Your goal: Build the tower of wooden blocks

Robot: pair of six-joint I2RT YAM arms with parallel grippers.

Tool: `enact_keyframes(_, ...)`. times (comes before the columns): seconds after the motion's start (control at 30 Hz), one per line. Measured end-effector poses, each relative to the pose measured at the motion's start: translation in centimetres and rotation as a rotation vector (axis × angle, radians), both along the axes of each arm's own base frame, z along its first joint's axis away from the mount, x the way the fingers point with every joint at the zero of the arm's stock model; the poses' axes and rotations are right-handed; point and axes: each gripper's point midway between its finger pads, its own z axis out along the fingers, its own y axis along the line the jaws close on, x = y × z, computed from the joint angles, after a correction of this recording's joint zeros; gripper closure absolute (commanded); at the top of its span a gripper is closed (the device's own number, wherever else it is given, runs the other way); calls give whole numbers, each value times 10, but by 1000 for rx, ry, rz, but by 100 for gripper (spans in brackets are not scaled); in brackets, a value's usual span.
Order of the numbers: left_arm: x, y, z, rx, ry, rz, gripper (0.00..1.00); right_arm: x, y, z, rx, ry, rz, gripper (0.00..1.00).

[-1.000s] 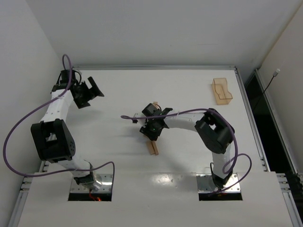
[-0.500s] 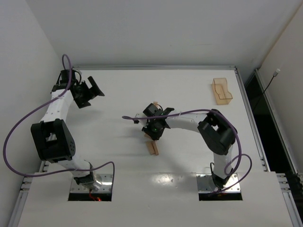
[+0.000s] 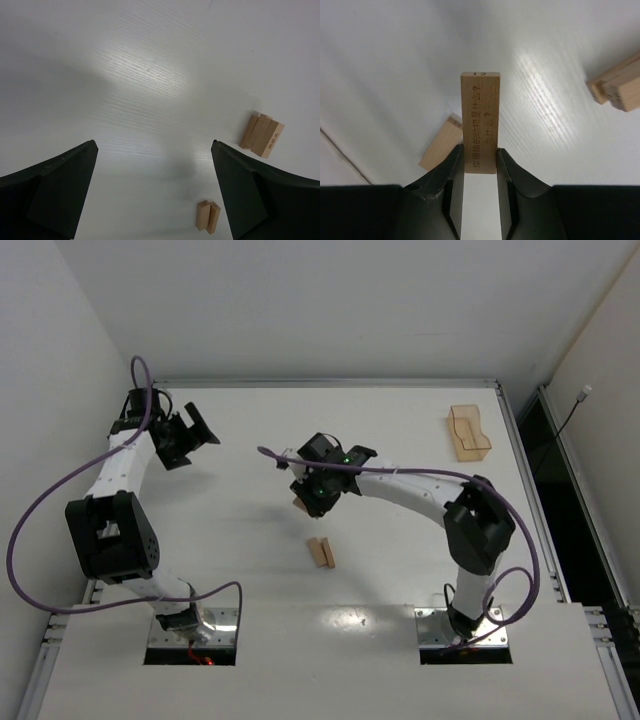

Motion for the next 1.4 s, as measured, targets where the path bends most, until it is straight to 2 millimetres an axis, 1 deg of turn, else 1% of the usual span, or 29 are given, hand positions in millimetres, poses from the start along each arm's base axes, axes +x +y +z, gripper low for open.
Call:
enact_keyframes(0.07,-1,0,-2,3,-2,2,4,9,6,22,27,-15,-77,100)
enact_keyframes(0.13,-5,0,-5,3,4,5,4,25,16,51,64,-59,-189,100)
enact_keyframes(0.23,-9,-1,-8,2,7,8,5,47,27,89,142,-119,-334,100)
enact_keyframes(0.3,-10,-1,-8,2,9,9,5,60,29,110,187,-152,-418,100)
enact_keyframes(0.4,-10,-1,-7,2,6,12,5,82,28,136,238,-206,-534,100)
enact_keyframes(0.47,-10,-1,-7,2,5,12,5,97,24,142,255,-220,-601,100)
enact_keyframes(0.53,-9,-1,-7,2,3,12,5,112,15,134,248,-216,-678,100)
enact_keyframes(0.63,-9,-1,-7,0,2,10,6,124,4,109,207,-189,-752,100)
enact_keyframes(0.77,-7,-1,-7,-1,1,10,6,131,-6,75,147,-135,-825,100)
enact_keyframes(0.83,-6,-1,-7,-3,-1,8,6,133,-11,63,126,-110,-854,100)
enact_keyframes(1.0,-5,-2,-8,-7,-1,5,6,136,-22,52,118,-84,-911,100)
enact_keyframes(1.2,-5,-2,-8,-7,0,5,6,131,-39,26,85,-10,-964,100)
enact_keyframes(1.27,-4,-1,-8,-7,-1,5,6,131,-42,19,82,15,-974,100)
enact_keyframes(1.4,-4,-1,-7,-6,-2,5,6,134,-44,13,89,40,-986,100)
